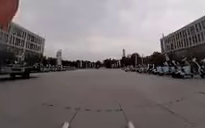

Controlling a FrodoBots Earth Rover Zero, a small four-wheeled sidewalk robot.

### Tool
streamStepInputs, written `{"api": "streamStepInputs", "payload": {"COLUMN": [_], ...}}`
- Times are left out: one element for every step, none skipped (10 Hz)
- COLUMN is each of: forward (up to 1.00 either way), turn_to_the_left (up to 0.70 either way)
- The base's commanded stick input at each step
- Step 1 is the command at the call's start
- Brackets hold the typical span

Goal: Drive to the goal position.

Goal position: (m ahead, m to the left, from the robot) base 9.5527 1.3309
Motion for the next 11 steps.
{"api": "streamStepInputs", "payload": {"forward": [0.60,0.60,0.60,0.60,0.60,0.60,0.60,0.60,0.60,0.60,0.60], "turn_to_the_left": [0.00,0.00,0.00,0.00,0.00,0.00,0.00,0.00,0.00,0.00,0.00]}}
